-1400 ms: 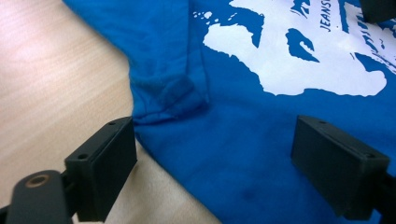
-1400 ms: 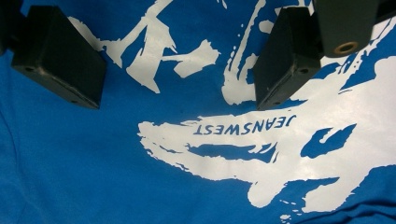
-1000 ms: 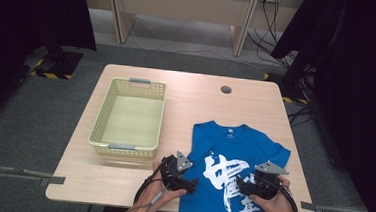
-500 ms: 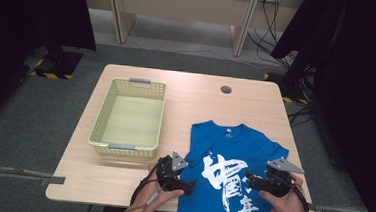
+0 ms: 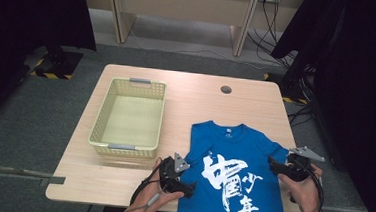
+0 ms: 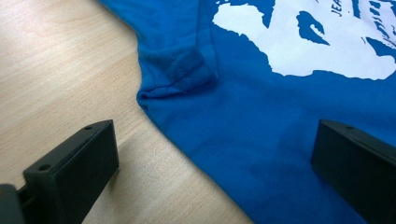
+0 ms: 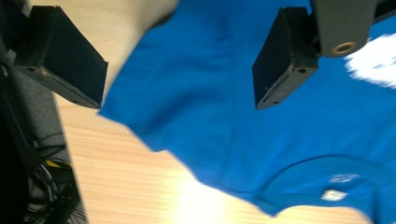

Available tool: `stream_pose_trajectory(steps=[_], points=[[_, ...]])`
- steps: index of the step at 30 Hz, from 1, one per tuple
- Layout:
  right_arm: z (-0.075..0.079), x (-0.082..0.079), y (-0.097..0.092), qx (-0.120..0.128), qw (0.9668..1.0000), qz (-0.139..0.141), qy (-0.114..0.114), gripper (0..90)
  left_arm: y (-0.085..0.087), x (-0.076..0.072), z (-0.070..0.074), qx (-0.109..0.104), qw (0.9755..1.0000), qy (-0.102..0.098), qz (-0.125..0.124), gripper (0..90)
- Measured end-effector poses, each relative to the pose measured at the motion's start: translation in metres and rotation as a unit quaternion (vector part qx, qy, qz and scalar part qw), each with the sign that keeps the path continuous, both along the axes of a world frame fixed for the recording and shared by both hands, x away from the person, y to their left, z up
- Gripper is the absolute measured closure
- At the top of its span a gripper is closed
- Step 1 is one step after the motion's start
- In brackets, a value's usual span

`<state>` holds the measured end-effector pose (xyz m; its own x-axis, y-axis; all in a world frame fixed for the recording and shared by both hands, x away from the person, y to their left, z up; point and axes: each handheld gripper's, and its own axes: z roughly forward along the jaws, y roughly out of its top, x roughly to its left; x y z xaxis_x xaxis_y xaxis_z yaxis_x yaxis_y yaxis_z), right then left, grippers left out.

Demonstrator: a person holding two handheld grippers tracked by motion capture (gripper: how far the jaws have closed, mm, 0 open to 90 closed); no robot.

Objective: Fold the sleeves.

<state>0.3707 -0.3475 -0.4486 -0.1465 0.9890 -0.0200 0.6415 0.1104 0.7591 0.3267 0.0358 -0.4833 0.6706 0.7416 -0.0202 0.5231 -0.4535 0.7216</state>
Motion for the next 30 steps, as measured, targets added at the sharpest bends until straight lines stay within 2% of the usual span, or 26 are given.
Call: stream_pose_trajectory(steps=[6,10,19,21,23,27,30], points=[[-0.009,0.012,-0.008,-0.009,0.9998,-0.009,0.017,21.6,0.0,0.0,0.0,0.0,1.0,0.0,0.0,0.0],[-0.013,0.018,-0.012,-0.008,0.9996,-0.015,0.021,22.9,0.0,0.0,0.0,0.001,1.0,0.0,0.0,0.0],[-0.023,0.034,-0.02,-0.004,0.999,-0.03,0.033,25.2,0.0,0.0,0.0,-0.001,1.0,0.0,0.001,0.0],[-0.025,0.035,-0.023,0.007,0.999,-0.031,0.032,27.0,0.0,0.001,0.0,0.001,1.0,0.0,0.001,0.0],[-0.025,0.036,-0.024,0.011,0.9994,-0.019,0.026,34.6,0.0,0.001,0.0,0.001,1.0,0.0,0.001,0.0],[-0.025,0.035,-0.022,0.015,0.9997,0.005,0.017,56.2,0.0,0.001,0.0,0.001,1.0,0.0,0.001,0.0],[-0.024,0.034,-0.019,0.018,0.9995,0.019,0.017,69.4,0.0,0.001,0.0,0.001,1.0,0.0,0.001,0.0]])
